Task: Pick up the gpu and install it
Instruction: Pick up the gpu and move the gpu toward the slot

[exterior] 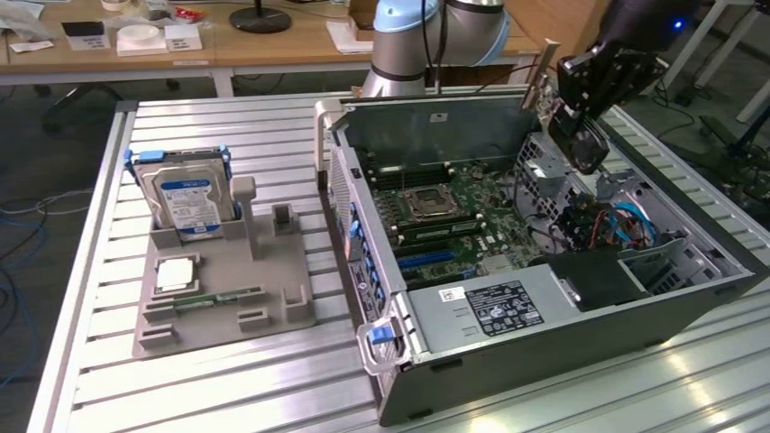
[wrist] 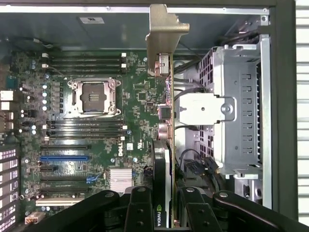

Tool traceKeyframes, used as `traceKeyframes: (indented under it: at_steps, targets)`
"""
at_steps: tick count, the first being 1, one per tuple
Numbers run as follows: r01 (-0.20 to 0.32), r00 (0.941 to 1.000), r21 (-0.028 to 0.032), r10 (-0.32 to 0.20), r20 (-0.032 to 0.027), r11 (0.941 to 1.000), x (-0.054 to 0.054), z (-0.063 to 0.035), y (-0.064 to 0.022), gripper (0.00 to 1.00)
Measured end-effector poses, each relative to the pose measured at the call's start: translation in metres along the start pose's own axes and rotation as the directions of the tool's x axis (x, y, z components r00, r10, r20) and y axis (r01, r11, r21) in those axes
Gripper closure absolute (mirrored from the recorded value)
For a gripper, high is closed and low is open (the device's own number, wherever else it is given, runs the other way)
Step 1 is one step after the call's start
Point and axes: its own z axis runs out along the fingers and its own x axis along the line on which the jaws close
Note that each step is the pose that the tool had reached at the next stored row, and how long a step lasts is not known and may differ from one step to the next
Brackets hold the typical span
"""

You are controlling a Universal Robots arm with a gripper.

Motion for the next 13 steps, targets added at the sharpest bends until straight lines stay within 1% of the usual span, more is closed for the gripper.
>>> traceKeyframes:
  at_steps: [5, 9, 13]
  targets:
    - [0.000, 1.0000, -0.0003, 0.000, 0.0000, 1.0000, 0.0004, 0.0031, -0.0044, 0.73]
    - [0.000, 1.0000, -0.0003, 0.000, 0.0000, 1.0000, 0.0005, 0.0080, -0.0075, 0.73]
    - [0.000, 1.0000, 0.0001, 0.000, 0.0000, 1.0000, 0.0007, 0.0085, -0.0077, 0.73]
